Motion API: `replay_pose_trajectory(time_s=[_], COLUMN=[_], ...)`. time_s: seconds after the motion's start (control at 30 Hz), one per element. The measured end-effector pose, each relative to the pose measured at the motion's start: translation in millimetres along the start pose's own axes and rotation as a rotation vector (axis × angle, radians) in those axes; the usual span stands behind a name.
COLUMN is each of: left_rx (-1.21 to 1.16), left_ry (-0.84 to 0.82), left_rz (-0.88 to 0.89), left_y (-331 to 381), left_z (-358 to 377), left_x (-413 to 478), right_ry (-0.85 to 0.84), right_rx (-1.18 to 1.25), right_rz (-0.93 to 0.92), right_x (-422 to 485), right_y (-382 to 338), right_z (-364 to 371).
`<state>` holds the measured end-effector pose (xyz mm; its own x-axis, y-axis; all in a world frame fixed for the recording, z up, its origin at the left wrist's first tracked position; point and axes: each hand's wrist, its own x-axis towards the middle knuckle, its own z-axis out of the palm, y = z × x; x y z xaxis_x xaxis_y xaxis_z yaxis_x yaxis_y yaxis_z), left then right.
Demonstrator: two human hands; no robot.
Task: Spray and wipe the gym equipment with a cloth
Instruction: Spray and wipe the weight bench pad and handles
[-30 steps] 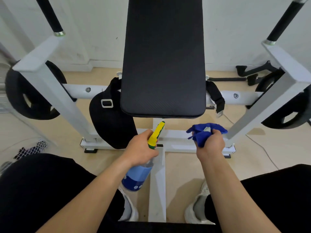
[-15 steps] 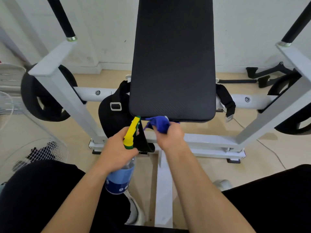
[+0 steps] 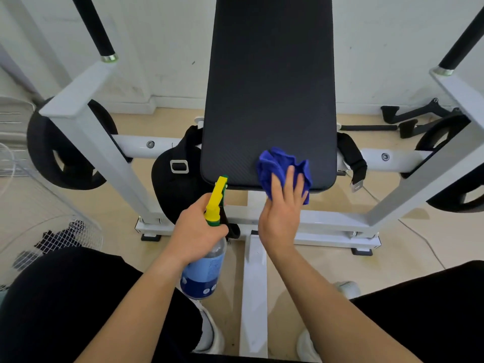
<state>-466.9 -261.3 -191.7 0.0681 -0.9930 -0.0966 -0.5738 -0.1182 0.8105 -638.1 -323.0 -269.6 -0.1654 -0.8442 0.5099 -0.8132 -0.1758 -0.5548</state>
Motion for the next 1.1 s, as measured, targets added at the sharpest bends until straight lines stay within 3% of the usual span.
replay_pose_trajectory(time_s=[0.07, 0.2, 0.27, 0.43, 0.6, 0.7, 0.9, 1.1], left_rx=[-0.013, 0.002, 0.007, 0.052, 0.054, 0.074, 0.05, -0.008], left_ry=[0.02, 0.036, 0.012, -0.142, -0.209, -0.19, -0.144, 0.086], left_rz=[-0.025, -0.057, -0.051, 0.004, 0.026, 0.026, -0.014, -0.107], left_y=[-4, -6, -3, 7, 4, -1, -13, -32], left_z=[-3, -3, -2, 9, 17, 17, 5, -44], left_x=[1, 3, 4, 1, -4, -8, -12, -13], right_ry=[-0.022, -0.146, -0.173, -0.166, -0.029, -0.024, -0.099, -0.306], right_rx=[-0.125, -0.29, -0.366, -0.422, -0.138, -0.119, -0.101, -0.292], right_rz=[-0.168, -0.706, -0.823, -0.79, -0.308, -0.225, -0.407, -1.02], right_x=[-2, 20, 46, 75, 66, 68, 74, 63], right_y=[5, 46, 70, 89, 67, 55, 44, -2], right_z=[2, -18, -40, -68, -70, -71, -57, 11])
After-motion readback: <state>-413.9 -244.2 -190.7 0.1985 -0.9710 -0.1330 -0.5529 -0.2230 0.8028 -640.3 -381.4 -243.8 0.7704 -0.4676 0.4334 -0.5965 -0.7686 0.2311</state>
